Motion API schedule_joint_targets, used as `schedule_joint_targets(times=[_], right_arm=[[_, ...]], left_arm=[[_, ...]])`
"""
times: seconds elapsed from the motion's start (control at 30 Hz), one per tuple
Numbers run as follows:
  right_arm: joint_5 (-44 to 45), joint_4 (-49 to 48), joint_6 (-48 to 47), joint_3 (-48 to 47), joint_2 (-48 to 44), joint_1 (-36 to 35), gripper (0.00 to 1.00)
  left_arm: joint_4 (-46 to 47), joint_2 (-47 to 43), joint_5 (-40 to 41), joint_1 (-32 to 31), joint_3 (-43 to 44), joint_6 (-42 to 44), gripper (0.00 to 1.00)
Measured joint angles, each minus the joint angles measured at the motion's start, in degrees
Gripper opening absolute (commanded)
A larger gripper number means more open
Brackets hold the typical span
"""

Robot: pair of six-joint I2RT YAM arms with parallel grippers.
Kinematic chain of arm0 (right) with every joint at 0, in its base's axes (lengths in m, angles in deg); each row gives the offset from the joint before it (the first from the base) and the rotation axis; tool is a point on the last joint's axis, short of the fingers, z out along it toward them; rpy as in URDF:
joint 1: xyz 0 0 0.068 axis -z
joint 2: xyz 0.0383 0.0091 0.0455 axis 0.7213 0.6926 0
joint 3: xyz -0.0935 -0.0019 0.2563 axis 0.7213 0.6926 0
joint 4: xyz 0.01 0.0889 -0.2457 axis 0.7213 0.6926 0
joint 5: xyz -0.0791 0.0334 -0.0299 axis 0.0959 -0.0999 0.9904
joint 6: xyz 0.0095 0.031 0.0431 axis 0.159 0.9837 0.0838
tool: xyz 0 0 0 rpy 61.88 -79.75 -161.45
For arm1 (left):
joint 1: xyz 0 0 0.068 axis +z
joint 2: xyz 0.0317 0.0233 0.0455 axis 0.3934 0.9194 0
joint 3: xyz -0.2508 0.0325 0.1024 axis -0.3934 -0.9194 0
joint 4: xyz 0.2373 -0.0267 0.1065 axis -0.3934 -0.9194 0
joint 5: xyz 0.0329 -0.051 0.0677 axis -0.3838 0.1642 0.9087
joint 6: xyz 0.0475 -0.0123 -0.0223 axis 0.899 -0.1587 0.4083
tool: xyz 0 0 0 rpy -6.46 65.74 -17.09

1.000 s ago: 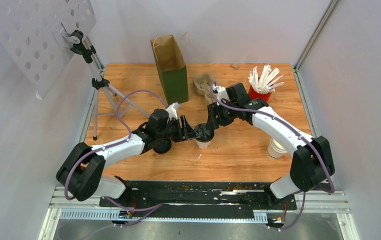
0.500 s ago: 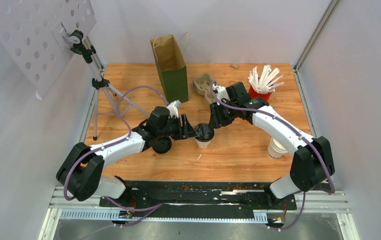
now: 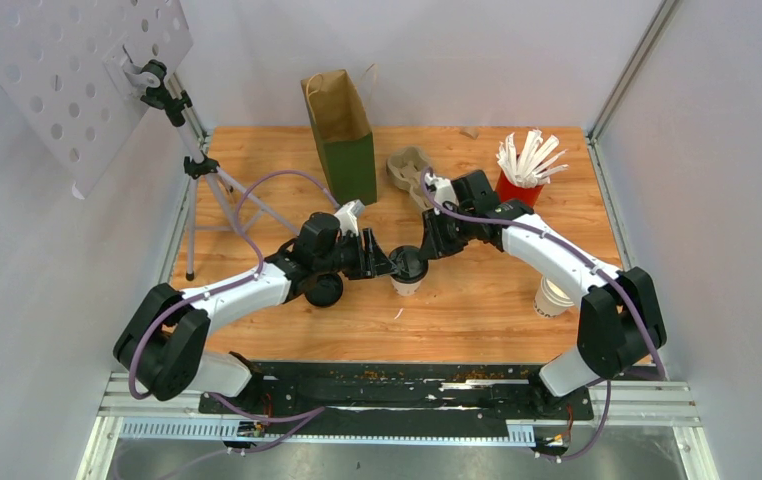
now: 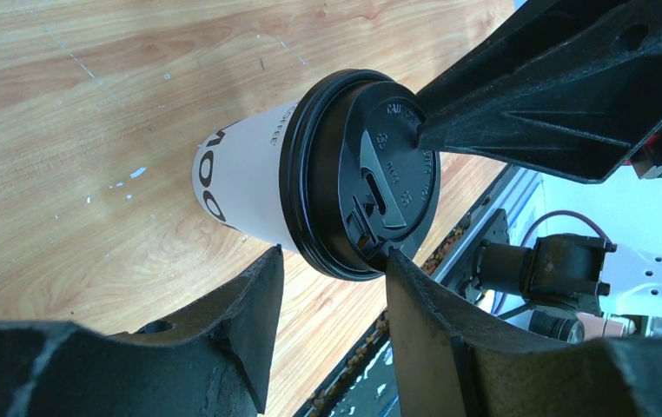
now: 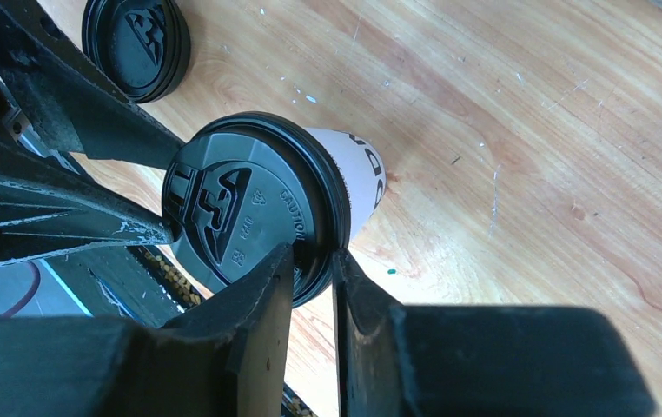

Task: Pack the takeout coffee

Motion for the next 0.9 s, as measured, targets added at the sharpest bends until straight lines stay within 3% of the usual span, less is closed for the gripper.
schedule_joint_targets(times=[0.23, 0.47, 0.57, 0.73, 0.8, 0.87, 0.9], right_arm=[[0.81, 1.31, -0.07, -0.55, -0.04, -0.07, 0.52], [4.13, 8.02, 0.13, -5.7, -3.37, -0.13, 0.75], [6.6, 10.34, 0.9, -8.0, -6.99, -0.13, 0.75], [14.73, 15.19, 3.13, -12.83, -10.01, -0.2, 0.71], [17.33, 16.52, 3.74, -13.68, -10.71, -0.2, 0.71], [18.32, 17.22, 4.13, -13.66, -11.26, -0.2, 0.83], [18.05, 17.22, 4.11, -13.51, -11.34, -0.24, 0.95]], left_arm=[[-1.44, -0.24, 0.17, 0.0, 0.52, 0.66, 0.58], [-14.95, -1.73, 2.6, 0.0, 10.05, 6.23, 0.68], [-19.58, -4.24, 3.82, 0.0, 14.51, 9.01, 0.75], [-26.67, -9.25, 5.77, 0.0, 19.67, 13.75, 0.98], [-29.88, -11.3, 6.91, 0.0, 20.74, 15.85, 1.0], [-33.09, -13.81, 8.02, 0.0, 20.96, 17.9, 1.0], [-34.86, -15.19, 8.5, 0.0, 20.96, 18.84, 1.0]])
